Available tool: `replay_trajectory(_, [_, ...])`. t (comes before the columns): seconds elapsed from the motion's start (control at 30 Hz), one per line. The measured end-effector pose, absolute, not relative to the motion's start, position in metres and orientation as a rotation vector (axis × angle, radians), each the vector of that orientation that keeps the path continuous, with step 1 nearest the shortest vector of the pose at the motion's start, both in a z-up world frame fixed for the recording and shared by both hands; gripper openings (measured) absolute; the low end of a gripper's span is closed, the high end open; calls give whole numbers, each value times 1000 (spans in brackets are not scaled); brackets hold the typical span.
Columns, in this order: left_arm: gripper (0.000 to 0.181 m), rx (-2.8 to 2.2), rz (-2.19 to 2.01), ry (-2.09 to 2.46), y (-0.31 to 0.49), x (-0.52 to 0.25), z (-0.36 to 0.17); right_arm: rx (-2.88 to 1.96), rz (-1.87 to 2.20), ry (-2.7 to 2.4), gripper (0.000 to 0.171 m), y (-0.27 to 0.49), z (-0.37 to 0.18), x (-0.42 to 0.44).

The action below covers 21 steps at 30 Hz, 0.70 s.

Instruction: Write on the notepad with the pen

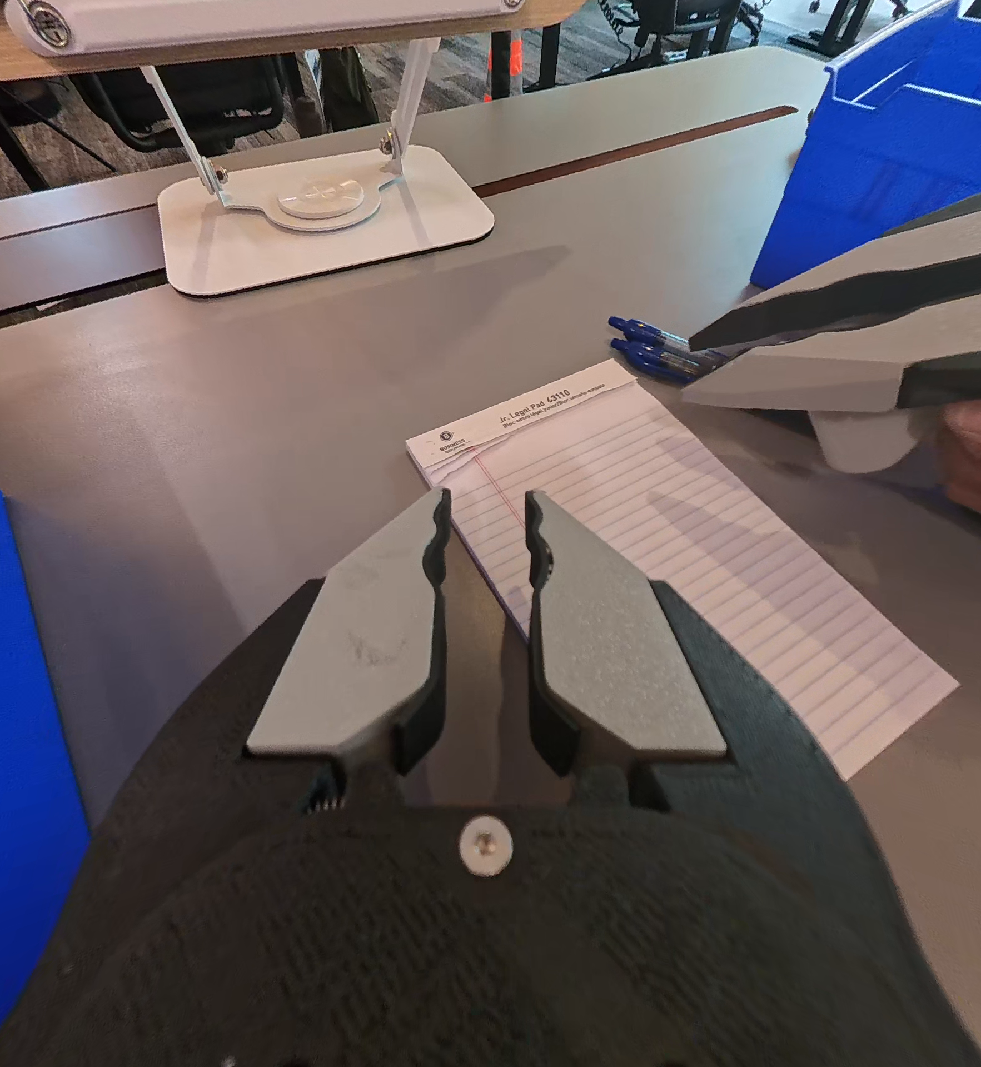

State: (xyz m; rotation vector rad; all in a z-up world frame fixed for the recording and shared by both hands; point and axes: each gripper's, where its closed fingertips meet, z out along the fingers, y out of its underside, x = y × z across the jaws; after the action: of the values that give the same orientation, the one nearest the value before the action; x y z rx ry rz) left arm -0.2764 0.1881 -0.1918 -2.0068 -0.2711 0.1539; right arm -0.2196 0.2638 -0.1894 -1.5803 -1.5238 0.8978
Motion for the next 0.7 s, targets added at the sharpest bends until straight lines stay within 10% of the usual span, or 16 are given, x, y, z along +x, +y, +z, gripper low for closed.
replay_trajectory(0.7, [23, -2010, 150, -271, 188, -276, -192, -1670, 725, -1559, 25, 296, -198, -204])
